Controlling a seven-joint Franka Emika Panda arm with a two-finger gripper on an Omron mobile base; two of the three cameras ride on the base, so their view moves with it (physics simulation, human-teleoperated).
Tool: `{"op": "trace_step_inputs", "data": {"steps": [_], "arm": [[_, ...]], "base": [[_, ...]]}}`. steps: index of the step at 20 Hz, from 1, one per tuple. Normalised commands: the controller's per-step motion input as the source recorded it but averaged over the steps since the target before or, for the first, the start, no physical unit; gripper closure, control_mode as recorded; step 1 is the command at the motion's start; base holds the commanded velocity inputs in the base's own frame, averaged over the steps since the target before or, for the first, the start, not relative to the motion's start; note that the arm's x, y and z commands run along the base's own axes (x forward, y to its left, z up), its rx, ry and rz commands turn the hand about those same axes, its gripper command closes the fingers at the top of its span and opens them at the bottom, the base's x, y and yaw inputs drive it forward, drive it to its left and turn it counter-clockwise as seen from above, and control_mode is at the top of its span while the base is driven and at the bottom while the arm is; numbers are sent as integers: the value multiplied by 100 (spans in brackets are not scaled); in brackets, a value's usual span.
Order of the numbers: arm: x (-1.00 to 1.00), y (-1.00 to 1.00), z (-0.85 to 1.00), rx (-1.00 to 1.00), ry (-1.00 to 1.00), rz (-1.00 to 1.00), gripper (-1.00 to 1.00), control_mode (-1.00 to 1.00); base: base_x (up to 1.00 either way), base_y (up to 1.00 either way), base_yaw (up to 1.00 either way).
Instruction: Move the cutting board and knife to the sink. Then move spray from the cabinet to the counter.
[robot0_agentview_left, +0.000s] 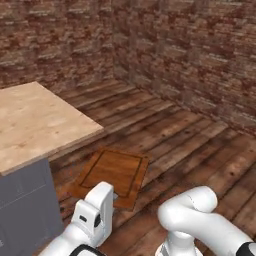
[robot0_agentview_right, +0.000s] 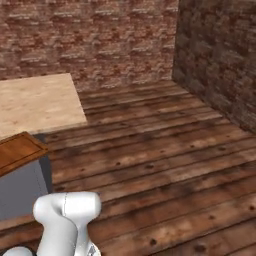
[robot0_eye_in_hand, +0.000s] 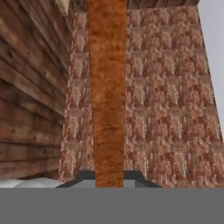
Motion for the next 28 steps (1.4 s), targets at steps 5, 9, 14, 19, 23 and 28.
{"op": "trace_step_inputs", "data": {"steps": [5, 9, 14, 19, 23, 28], "arm": [[0, 0, 0, 0, 0, 0, 100, 100], [0, 0, 0, 0, 0, 0, 100, 100], [0, 0, 0, 0, 0, 0, 100, 100], [0, 0, 0, 0, 0, 0, 100, 100], [0, 0, 0, 0, 0, 0, 100, 100], [0, 0, 0, 0, 0, 0, 100, 100]], "base": [[26, 16, -71], [21, 17, -76], [22, 21, -76], [0, 38, -51], [-66, 34, -20], [-78, 31, -13]]}}
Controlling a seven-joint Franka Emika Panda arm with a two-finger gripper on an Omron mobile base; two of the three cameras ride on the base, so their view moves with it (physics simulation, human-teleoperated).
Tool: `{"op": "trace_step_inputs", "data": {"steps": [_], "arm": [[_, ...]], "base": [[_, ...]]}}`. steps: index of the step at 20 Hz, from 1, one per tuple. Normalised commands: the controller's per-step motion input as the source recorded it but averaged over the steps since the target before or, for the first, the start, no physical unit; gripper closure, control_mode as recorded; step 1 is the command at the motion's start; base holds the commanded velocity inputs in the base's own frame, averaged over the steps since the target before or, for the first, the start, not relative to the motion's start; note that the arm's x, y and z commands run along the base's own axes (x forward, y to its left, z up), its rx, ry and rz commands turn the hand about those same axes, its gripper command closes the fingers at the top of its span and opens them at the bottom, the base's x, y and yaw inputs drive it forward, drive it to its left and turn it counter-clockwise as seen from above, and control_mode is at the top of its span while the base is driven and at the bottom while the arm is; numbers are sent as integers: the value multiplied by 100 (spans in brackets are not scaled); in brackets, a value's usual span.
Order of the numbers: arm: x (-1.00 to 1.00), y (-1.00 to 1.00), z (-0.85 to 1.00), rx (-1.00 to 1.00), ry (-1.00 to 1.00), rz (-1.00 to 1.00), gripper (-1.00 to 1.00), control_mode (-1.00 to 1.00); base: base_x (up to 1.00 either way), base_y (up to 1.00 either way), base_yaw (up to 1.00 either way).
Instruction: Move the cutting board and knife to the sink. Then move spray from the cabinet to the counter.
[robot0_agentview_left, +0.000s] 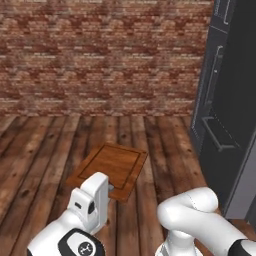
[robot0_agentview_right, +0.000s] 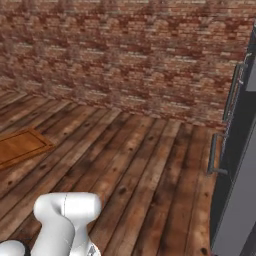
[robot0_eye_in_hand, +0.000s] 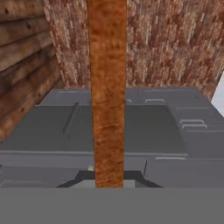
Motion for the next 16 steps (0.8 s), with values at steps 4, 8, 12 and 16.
{"op": "trace_step_inputs", "data": {"steps": [4, 8, 12, 16], "arm": [[0, 0, 0, 0, 0, 0, 100, 100], [0, 0, 0, 0, 0, 0, 100, 100], [0, 0, 0, 0, 0, 0, 100, 100], [0, 0, 0, 0, 0, 0, 100, 100]], "base": [[-85, 31, -7], [-86, 21, -6], [-88, 16, -7], [-93, 15, -8]]}}
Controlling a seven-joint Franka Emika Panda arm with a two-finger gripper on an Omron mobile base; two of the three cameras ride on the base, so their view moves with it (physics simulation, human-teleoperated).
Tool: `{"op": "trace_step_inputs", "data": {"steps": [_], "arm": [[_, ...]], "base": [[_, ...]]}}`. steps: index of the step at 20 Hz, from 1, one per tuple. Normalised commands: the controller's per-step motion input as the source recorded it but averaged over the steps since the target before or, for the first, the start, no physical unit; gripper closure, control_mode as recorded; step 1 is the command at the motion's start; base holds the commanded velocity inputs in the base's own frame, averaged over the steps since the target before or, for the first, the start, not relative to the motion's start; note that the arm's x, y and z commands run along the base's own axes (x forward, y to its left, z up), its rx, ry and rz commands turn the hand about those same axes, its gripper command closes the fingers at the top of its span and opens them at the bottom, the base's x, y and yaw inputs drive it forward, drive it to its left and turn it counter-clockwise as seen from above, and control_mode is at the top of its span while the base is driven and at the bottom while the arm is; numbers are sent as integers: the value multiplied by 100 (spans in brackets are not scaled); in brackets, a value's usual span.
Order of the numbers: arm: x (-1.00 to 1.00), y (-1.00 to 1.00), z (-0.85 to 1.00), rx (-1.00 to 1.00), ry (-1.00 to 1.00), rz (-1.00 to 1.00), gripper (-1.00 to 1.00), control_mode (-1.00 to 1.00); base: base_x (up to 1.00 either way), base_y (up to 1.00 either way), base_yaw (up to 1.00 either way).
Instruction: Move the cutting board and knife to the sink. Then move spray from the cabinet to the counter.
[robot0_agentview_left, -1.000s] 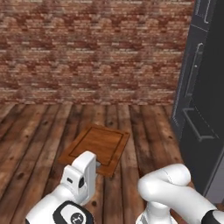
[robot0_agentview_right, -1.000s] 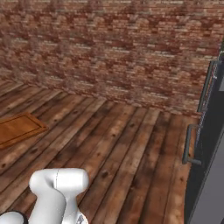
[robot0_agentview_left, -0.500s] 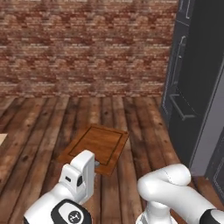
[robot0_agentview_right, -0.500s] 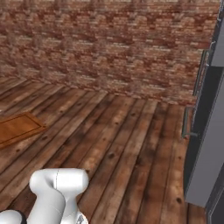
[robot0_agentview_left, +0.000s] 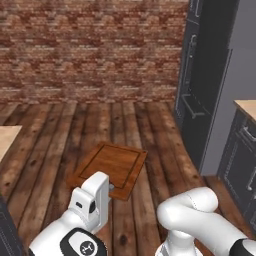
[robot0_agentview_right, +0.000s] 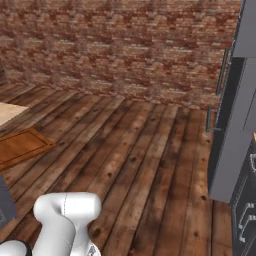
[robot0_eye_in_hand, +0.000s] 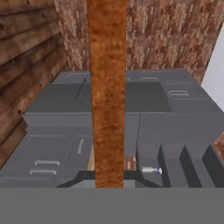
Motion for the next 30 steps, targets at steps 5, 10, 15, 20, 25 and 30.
{"op": "trace_step_inputs", "data": {"steps": [5, 10, 15, 20, 25, 30], "arm": [[0, 0, 0, 0, 0, 0, 100, 100], [0, 0, 0, 0, 0, 0, 100, 100], [0, 0, 0, 0, 0, 0, 100, 100], [0, 0, 0, 0, 0, 0, 100, 100], [0, 0, 0, 0, 0, 0, 100, 100], [0, 0, 0, 0, 0, 0, 100, 100]], "base": [[-93, 15, -9], [-93, 13, -9], [-93, 12, -9], [-92, 10, -9], [-58, 14, -42], [-2, 16, -85]]}}
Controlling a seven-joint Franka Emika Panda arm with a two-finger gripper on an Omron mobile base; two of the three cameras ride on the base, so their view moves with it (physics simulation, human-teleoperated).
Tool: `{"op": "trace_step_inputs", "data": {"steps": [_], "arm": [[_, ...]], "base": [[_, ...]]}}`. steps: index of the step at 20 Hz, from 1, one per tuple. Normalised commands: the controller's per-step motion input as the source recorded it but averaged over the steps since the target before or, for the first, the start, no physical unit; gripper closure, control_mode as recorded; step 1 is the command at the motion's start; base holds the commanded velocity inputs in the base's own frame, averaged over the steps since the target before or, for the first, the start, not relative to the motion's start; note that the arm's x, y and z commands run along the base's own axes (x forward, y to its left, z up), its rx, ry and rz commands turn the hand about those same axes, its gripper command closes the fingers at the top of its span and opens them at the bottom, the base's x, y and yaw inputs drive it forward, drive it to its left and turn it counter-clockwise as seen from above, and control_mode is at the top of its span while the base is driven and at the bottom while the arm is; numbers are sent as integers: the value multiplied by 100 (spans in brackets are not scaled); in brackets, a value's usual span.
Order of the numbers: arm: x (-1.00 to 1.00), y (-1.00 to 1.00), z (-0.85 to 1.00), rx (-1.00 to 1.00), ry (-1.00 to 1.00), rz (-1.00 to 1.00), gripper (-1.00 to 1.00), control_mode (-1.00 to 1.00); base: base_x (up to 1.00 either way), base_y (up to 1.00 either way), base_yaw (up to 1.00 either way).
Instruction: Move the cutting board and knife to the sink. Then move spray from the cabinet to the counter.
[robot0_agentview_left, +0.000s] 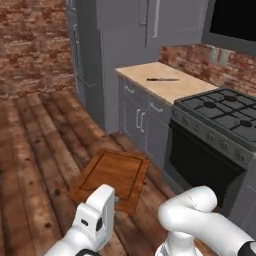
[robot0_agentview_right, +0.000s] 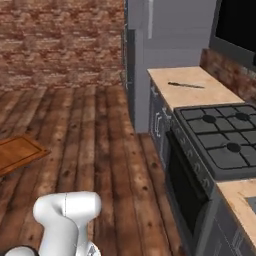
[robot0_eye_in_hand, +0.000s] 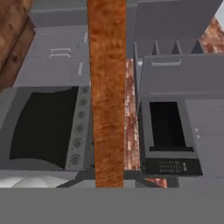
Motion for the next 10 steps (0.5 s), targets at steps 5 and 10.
{"op": "trace_step_inputs", "data": {"steps": [5, 10], "arm": [[0, 0, 0, 0, 0, 0, 100, 100], [0, 0, 0, 0, 0, 0, 100, 100]], "base": [[0, 14, -87], [0, 14, -89]]}}
